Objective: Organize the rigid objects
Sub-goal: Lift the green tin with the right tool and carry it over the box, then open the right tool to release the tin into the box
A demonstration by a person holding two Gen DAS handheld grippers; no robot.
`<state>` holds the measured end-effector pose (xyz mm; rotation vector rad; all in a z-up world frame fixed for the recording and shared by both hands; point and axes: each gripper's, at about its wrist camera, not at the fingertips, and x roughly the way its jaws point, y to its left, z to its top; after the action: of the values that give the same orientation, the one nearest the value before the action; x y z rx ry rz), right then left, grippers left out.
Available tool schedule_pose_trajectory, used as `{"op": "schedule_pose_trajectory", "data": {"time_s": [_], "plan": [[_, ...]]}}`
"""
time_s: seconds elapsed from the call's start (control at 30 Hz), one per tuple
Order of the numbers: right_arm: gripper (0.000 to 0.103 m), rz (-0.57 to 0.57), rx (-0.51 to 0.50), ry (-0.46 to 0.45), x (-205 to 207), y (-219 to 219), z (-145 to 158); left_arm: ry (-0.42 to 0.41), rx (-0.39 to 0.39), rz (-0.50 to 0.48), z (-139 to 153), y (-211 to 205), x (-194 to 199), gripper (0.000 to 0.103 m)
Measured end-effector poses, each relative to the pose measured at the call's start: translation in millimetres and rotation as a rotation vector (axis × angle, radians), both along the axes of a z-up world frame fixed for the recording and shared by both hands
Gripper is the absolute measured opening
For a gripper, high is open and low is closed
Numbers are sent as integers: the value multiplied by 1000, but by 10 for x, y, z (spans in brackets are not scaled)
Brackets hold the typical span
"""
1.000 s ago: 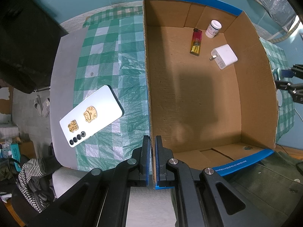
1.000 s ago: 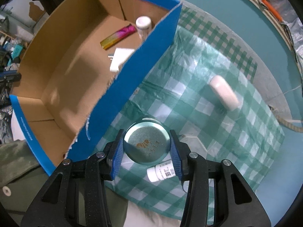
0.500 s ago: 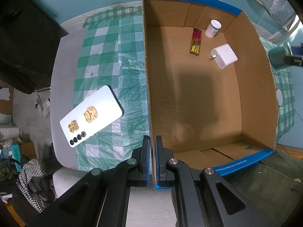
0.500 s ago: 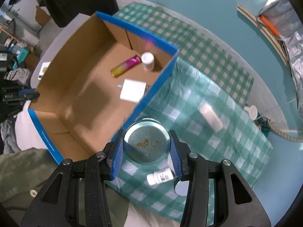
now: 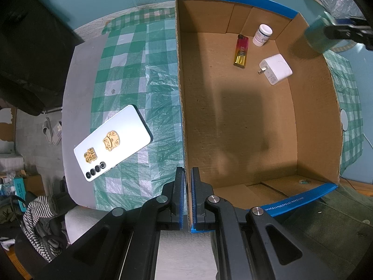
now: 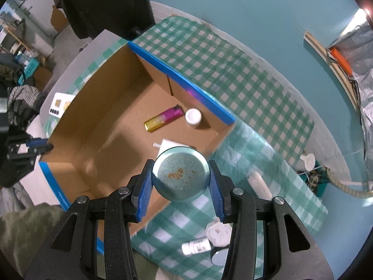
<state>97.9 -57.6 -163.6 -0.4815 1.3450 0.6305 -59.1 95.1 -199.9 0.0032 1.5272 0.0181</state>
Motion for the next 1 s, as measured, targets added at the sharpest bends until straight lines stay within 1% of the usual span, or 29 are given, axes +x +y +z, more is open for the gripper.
{"op": "schedule_pose_trajectory", "data": {"time_s": [0.27,0.5,0.7,0.8,1.0], "plan": [[44,-5,-16,21,158,213,-257,0,-1,1,-2,-1,1,5],[44,-40,-24,41,262,332,-483,2,0,-1,-3,-2,-1,5],[44,-72,-46,34,315,391,-622,3,-1,-2,-6,-7,-7,5],[44,-89,-58,37,336,390,-669,4,-1,-2,-7,-9,-9,5],[45,-110,-43,27,344,383,-592,3,0,-2,-6,-9,-9,5]]}}
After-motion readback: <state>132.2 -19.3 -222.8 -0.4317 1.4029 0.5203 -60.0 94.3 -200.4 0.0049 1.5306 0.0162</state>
